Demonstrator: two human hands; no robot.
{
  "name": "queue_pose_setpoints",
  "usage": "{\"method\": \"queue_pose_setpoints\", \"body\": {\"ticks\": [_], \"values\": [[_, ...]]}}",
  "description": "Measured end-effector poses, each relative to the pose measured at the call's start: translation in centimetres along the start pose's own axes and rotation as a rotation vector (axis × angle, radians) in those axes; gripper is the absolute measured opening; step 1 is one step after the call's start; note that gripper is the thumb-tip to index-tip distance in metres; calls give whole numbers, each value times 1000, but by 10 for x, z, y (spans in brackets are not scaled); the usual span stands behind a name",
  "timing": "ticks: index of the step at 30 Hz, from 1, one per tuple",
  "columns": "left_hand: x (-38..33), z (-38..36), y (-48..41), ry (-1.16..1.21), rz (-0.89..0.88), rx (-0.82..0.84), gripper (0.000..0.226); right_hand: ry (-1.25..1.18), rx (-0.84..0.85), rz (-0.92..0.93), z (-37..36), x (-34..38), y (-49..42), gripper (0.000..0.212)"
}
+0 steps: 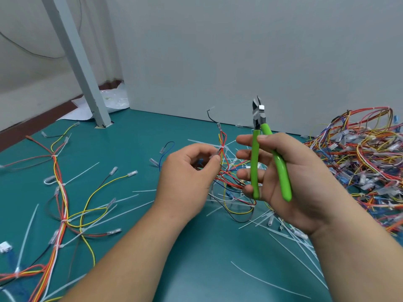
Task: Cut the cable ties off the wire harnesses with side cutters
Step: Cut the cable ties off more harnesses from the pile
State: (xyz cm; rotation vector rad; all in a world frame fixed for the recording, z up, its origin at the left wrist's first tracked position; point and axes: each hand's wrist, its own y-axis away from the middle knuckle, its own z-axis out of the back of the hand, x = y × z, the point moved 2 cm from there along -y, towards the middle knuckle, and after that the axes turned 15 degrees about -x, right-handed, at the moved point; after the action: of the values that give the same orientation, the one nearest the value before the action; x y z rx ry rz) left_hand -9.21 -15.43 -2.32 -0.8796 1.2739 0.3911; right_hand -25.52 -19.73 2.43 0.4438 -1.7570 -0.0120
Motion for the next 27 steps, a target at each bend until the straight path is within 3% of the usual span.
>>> {"method": "queue_pose_setpoints", "body": {"ticks": [3,10,15,20,27], "values": [[-1,1,1,-33,-16,33,15,39,70,-4,0,-1,1,47],[-3,0,4,-156,-65,75,8,44,71,-3,-4,-7,1,58],[-4,-1,6,-148,-51,126,24,-135,167,-66,-6,-7,2,55],[-2,0,5,-102,-86,52,9,-148,177,-53,-8,-7,1,49],[-4,0,7,-114,-117,-2,9,-111,120,-57,-7,-8,1,53]]}}
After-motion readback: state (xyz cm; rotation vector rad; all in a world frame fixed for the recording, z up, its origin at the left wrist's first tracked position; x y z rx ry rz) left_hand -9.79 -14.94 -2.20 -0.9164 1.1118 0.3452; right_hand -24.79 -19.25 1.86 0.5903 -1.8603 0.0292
